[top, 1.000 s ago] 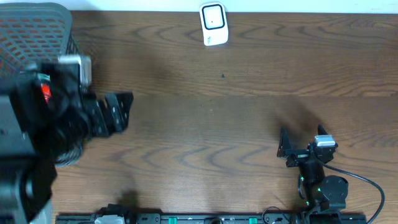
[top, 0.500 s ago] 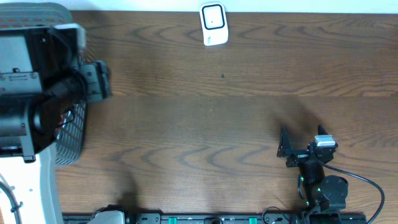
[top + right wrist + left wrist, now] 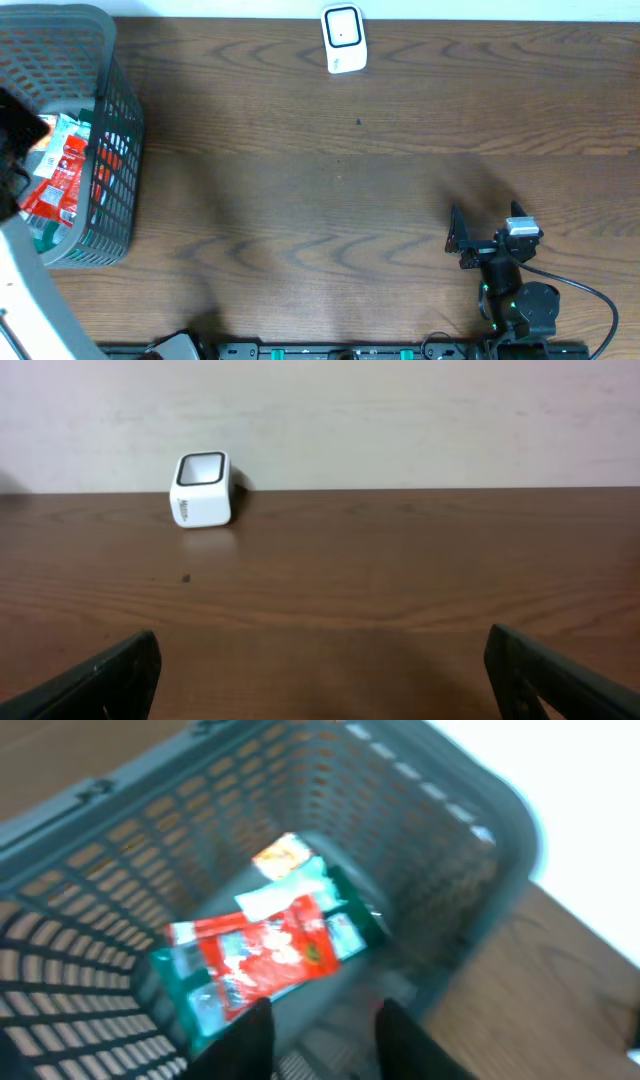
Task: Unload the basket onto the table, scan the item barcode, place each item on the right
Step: 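Reach the left gripper into the grey basket and grasp a red HACKS bag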
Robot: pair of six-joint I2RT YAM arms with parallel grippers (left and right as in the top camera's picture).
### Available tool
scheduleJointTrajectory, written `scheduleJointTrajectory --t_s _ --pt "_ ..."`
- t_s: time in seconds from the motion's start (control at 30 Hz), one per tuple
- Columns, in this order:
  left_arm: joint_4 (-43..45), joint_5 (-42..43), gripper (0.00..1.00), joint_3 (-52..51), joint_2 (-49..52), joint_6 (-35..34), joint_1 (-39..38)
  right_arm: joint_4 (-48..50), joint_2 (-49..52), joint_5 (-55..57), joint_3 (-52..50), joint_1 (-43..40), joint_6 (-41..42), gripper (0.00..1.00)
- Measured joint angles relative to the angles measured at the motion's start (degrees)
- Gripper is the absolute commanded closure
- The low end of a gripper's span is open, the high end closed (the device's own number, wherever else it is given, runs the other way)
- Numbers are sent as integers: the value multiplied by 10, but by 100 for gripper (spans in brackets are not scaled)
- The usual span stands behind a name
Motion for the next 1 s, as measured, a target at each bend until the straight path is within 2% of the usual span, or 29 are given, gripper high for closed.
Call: scheduleJointTrajectory --t_s 0.1,0.27,0.6,1.0 --pt "0 -2 20 0 37 -12 31 0 0 0 0 0 0 1" --pt "0 -2 18 0 113 -12 40 0 0 0 0 0 0 1" --pt "-21 0 12 0 212 47 41 0 0 0 0 0 0 1" --pt "-43 1 11 0 320 51 57 0 0 0 0 0 0 1"
